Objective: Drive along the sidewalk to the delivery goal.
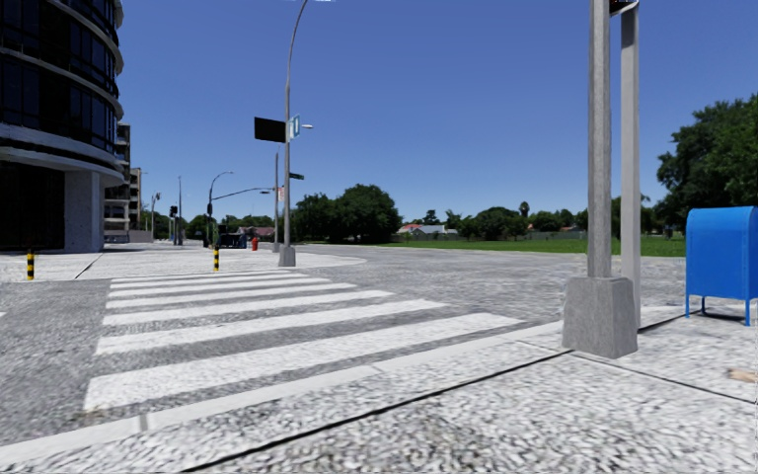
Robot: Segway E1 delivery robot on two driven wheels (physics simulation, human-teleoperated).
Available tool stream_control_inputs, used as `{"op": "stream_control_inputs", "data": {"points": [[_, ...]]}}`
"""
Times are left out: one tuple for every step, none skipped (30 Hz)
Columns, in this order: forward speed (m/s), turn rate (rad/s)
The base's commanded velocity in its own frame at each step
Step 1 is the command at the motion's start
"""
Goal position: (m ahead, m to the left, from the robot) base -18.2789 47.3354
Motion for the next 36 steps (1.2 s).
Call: {"op": "stream_control_inputs", "data": {"points": [[1.74, 0.59], [1.74, 0.6], [1.74, 0.6], [1.74, 0.6], [1.74, 0.6], [1.74, 0.6], [1.74, 0.61], [1.74, 0.61], [1.74, 0.61], [1.74, 0.61], [1.74, 0.61], [1.74, 0.61], [1.74, 0.61], [1.74, 0.61], [1.74, 0.61], [1.74, 0.61], [1.74, 0.61], [1.74, 0.61], [1.74, 0.61], [1.74, 0.61], [1.74, 0.61], [1.74, 0.61], [1.74, 0.61], [1.74, 0.61], [1.74, 0.61], [1.74, 0.61], [1.74, 0.61], [1.74, 0.61], [1.74, 0.58], [1.74, 0.58], [1.74, 0.57], [1.74, 0.54], [1.74, 0.54], [1.74, 0.34], [1.74, 0.19], [1.74, 0.11]]}}
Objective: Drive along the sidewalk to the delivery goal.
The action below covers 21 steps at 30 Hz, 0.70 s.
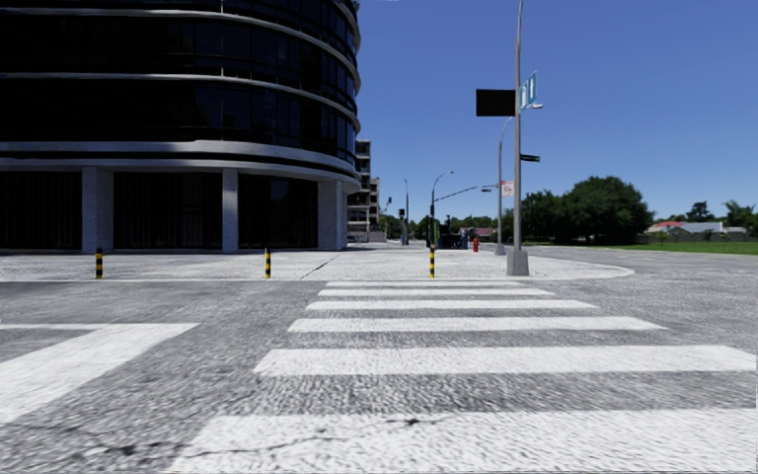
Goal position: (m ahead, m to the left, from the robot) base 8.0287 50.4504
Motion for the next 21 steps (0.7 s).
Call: {"op": "stream_control_inputs", "data": {"points": [[1.74, 0.11], [1.74, 0.06], [1.74, 0.0], [1.74, 0.0], [1.74, 0.0], [1.74, 0.0], [1.74, 0.0], [1.74, 0.0], [1.74, 0.0], [1.74, 0.0], [1.74, 0.0], [1.74, 0.0], [1.74, 0.0], [1.74, -0.18], [1.73, -0.41], [1.73, -0.41], [1.72, -0.58], [1.72, -0.62], [1.72, -0.58], [1.72, -0.58], [1.72, -0.09]]}}
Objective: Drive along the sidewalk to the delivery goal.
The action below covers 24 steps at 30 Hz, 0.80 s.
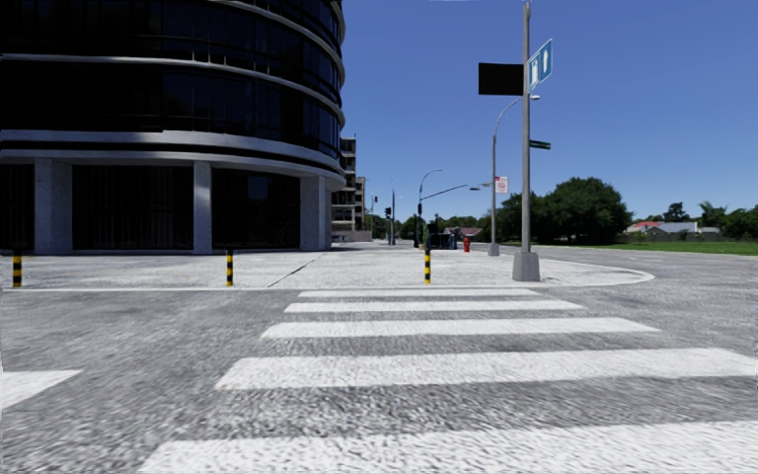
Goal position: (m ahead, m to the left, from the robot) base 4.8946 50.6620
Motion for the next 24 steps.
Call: {"op": "stream_control_inputs", "data": {"points": [[1.72, 0.0], [1.72, 0.0], [1.72, 0.0], [1.72, 0.0], [1.72, 0.0], [1.72, 0.0], [1.72, 0.0], [1.72, 0.0], [1.74, 0.0], [1.81, 0.0], [1.81, 0.0], [2.0, 0.0], [2.0, 0.0], [2.0, 0.0], [2.0, 0.0], [2.0, 0.0], [2.0, 0.0], [2.0, 0.0], [2.0, 0.0], [2.0, 0.0], [2.0, 0.02], [2.0, 0.24], [2.0, 0.24], [2.0, 0.37]]}}
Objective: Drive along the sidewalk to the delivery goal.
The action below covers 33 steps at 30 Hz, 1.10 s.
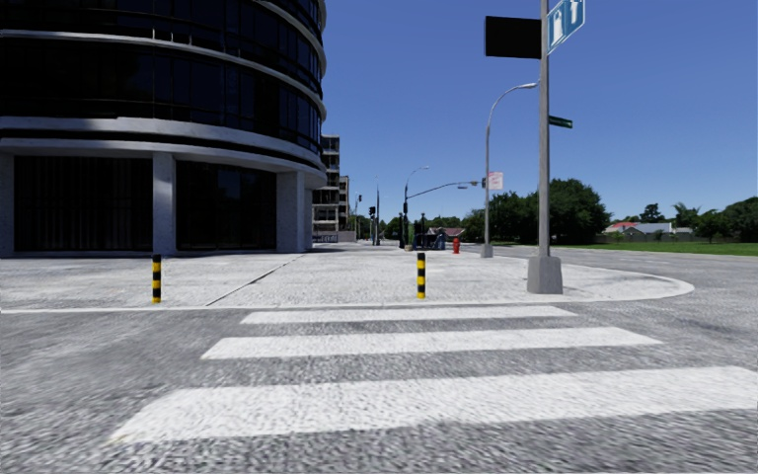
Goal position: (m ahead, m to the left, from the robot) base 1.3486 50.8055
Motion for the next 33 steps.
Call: {"op": "stream_control_inputs", "data": {"points": [[2.0, 0.44], [2.0, 0.44], [2.0, 0.46], [2.0, 0.47], [2.0, 0.38], [2.0, 0.38], [2.0, 0.21], [2.0, 0.0], [2.0, 0.0], [2.0, 0.0], [2.0, 0.0], [2.0, 0.0], [2.0, 0.0], [2.0, 0.22], [2.0, 0.38], [2.0, 0.35], [2.0, 0.35], [2.0, 0.11], [2.0, 0.0], [2.0, 0.0], [2.0, 0.0], [2.0, 0.0], [2.0, 0.0], [2.0, 0.0], [2.0, 0.0], [2.0, 0.0], [2.0, 0.0], [2.0, 0.0], [2.0, 0.0], [2.0, 0.0], [2.0, 0.0], [2.0, 0.0], [2.0, 0.0]]}}
